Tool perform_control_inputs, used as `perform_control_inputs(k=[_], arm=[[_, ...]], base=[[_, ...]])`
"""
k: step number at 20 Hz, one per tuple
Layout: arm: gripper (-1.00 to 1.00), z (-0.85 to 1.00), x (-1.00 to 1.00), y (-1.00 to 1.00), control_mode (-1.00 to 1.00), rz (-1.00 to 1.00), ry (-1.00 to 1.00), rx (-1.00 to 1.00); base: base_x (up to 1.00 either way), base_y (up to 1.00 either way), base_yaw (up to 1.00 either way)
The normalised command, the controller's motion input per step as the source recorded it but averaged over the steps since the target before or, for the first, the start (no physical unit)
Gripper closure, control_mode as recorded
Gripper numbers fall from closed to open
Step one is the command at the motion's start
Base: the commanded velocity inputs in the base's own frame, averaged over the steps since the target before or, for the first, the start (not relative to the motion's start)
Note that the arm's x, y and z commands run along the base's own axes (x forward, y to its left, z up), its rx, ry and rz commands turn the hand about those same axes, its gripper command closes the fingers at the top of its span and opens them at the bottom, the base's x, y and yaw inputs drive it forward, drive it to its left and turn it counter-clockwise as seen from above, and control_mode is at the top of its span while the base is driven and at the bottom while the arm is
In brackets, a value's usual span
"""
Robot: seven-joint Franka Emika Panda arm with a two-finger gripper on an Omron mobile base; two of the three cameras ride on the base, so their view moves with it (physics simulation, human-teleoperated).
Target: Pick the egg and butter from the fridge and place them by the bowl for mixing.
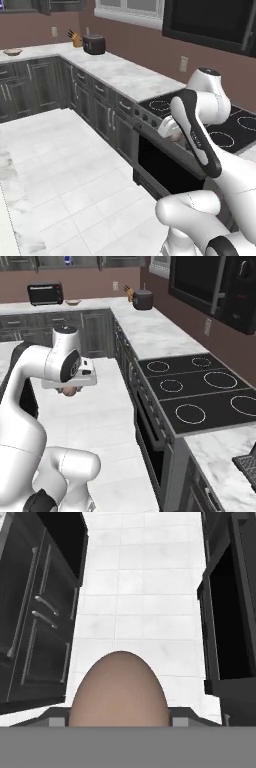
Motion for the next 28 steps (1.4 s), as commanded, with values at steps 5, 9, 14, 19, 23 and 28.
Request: perform_control_inputs(k=[5, 9, 14, 19, 23, 28], arm=[[1.0, 0.0, 0.0, 0.0, 1.0, 0.0, 0.0, 0.0], [1.0, 0.0, 0.0, 0.0, 1.0, 0.0, 0.0, 0.0], [1.0, 0.0, 0.0, 0.0, 1.0, 0.0, 0.0, 0.0], [1.0, 0.0, 0.0, 0.0, 1.0, 0.0, 0.0, 0.0], [1.0, 0.0, 0.0, 0.0, 1.0, 0.0, 0.0, 0.0], [1.0, 0.0, 0.0, 0.0, 1.0, 0.0, 0.0, 0.0]], base=[[0.86, 0.18, 0.16], [0.84, 0.24, 0.16], [0.9, 0.2, 0.15], [0.93, 0.18, 0.16], [0.9, 0.21, 0.16], [0.92, 0.22, 0.14]])
